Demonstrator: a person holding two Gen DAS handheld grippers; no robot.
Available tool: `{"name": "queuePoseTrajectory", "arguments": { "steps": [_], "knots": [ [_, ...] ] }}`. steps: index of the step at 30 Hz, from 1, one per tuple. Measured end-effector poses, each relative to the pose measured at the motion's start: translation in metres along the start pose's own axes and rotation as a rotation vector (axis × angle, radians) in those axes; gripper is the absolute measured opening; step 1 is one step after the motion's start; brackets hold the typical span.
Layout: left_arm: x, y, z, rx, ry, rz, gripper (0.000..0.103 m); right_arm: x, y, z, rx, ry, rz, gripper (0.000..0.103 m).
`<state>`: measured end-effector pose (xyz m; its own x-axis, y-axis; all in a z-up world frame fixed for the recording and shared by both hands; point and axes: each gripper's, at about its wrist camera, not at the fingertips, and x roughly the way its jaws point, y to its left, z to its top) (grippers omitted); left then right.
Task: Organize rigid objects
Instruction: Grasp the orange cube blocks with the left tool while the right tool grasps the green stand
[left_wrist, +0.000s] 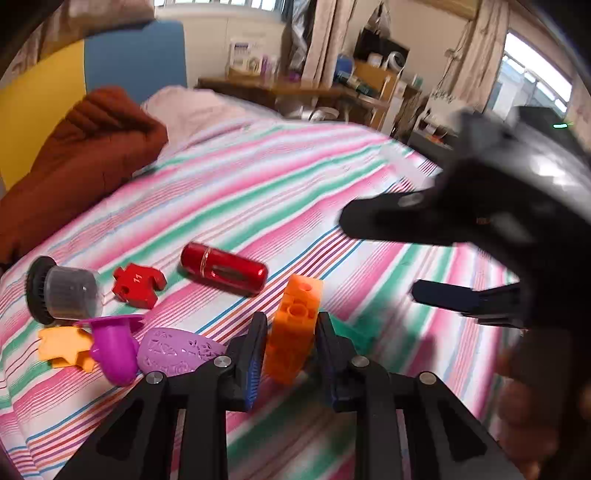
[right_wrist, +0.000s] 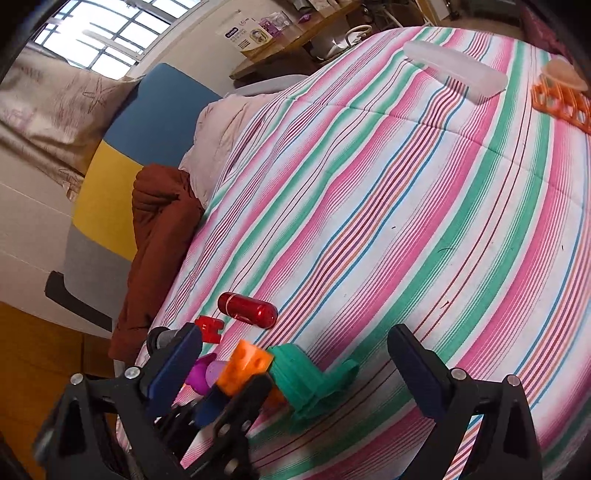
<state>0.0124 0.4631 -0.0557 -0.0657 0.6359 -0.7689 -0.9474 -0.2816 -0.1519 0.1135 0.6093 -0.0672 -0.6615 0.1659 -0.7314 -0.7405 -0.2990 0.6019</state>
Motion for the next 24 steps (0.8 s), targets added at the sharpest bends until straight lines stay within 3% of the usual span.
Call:
{"name": "queuePoseTrajectory", "arguments": {
  "steps": [5, 9, 13, 19, 21, 22, 24],
  "knots": [
    [-0.042, -0.004, -0.015, 0.014, -0.064, 0.028, 0.026, 0.002, 0.006, -0.001, -0.044, 0.005, -0.011, 0.088],
    [-0.074, 0.008, -0.040, -0.057, -0.083, 0.063, 0.026, 0.011, 0.017, -0.005, -0.122, 0.051, -0.017, 0.076],
    [-0.097, 0.029, -0.076, -0.154, -0.053, 0.093, 0.026, 0.024, 0.032, -0.015, -0.244, 0.114, -0.075, 0.064],
    [-0.120, 0.053, -0.123, -0.261, -0.005, 0.147, 0.026, 0.040, 0.052, -0.035, -0.437, 0.169, -0.185, 0.063],
    [-0.121, 0.057, -0.131, -0.271, 0.010, 0.149, 0.026, 0.046, 0.055, -0.040, -0.493, 0.174, -0.249, 0.053],
    [-0.118, 0.058, -0.134, -0.269, 0.021, 0.156, 0.026, 0.051, 0.056, -0.044, -0.524, 0.181, -0.292, 0.035],
    [-0.113, 0.057, -0.136, -0.254, 0.021, 0.151, 0.027, 0.058, 0.054, -0.047, -0.546, 0.206, -0.329, 0.031]
  ]
}}
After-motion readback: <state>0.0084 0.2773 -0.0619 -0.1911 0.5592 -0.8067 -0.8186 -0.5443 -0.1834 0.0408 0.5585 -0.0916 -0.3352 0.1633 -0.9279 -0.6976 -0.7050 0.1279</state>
